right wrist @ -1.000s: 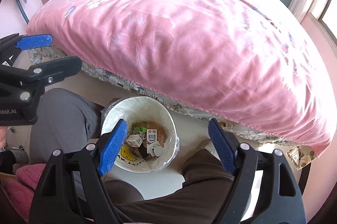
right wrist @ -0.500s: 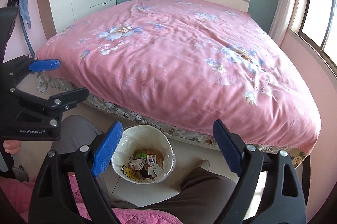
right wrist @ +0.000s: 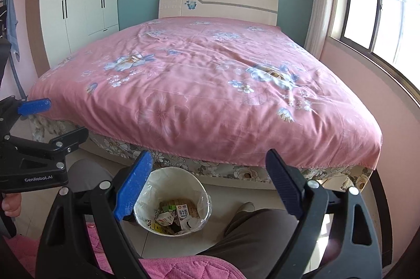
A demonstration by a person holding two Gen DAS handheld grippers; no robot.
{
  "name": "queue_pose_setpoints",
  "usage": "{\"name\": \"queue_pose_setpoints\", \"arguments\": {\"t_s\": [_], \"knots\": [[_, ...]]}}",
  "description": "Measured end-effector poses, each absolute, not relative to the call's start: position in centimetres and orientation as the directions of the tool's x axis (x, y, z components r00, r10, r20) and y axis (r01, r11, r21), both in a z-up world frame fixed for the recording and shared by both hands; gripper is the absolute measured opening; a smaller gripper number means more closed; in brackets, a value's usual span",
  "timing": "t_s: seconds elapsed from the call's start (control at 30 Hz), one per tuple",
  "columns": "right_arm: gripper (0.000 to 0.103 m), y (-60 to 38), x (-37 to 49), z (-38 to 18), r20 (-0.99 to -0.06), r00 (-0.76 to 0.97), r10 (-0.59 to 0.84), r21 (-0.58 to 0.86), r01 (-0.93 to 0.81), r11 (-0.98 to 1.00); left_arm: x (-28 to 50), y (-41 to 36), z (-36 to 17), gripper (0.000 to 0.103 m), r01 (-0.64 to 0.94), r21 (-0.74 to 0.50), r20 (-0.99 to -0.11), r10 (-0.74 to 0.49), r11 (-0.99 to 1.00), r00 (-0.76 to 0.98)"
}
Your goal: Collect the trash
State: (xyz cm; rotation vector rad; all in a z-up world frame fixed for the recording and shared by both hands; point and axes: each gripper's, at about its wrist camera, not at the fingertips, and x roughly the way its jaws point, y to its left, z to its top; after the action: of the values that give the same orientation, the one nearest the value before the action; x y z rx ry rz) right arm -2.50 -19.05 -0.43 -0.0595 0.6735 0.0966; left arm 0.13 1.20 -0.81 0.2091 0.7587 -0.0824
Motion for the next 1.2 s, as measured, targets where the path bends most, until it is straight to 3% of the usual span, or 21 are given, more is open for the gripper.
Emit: {"name": "queue_pose_setpoints", "arguments": {"t_s": [0.27, 1.2], "knots": [[0.087, -18.5, -3.1, -0.3, -0.616, 0.787, 0.031, -0.063, -0.088, 0.994, -0.1, 1.8, -1.3, 0.096, 0.143, 0.100, -0.712, -0.029, 0.985, 0.702], [0.087, -18.3, -3.1, -0.8, -0.627, 0.778, 0.048, -0.052, -0.103, 0.993, -0.6, 1.6, -0.5, 0.096, 0.133, 0.106, -0.689, -0.023, 0.985, 0.724]]}}
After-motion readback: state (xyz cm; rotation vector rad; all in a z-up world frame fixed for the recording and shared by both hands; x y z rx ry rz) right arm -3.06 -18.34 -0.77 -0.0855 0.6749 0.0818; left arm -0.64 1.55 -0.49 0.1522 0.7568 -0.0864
